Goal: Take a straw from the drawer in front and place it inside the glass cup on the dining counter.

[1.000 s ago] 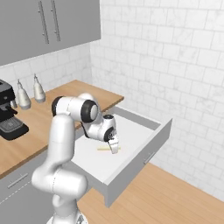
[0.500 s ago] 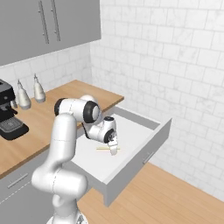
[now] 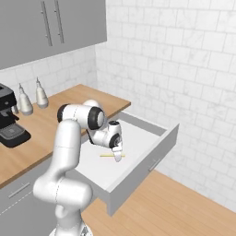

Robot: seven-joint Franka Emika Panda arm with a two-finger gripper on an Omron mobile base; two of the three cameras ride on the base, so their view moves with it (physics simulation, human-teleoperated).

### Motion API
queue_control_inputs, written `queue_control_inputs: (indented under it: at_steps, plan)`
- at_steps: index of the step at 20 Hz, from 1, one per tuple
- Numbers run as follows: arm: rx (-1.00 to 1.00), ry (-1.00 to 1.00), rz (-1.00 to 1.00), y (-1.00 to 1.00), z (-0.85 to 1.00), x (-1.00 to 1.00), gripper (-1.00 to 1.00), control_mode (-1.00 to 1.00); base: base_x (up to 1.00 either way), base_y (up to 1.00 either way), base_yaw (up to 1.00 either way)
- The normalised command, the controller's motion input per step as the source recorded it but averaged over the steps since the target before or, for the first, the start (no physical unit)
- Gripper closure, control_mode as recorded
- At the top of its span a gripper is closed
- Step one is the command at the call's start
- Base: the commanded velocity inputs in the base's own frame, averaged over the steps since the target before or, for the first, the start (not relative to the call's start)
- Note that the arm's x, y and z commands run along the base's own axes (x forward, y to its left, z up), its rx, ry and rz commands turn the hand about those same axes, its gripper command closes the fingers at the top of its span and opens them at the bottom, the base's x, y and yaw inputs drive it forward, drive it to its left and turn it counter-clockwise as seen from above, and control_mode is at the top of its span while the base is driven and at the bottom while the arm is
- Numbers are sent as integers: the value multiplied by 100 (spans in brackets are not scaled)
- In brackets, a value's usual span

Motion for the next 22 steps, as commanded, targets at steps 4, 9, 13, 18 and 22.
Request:
queue_control_inputs:
  at_steps: [4,9,13,18,22]
  plan:
    - [0,0,-8,-13,-51,-30,100,-100,0,0,0]
    - [0,-4,-12,-28,-53,-38,100,-100,0,0,0]
    - [0,0,-14,-32,-41,-26,100,-100,0,0,0]
    - [0,0,-13,-24,-10,-3,100,-100,0,0,0]
    - [0,0,-10,-9,0,0,100,-100,0,0,0]
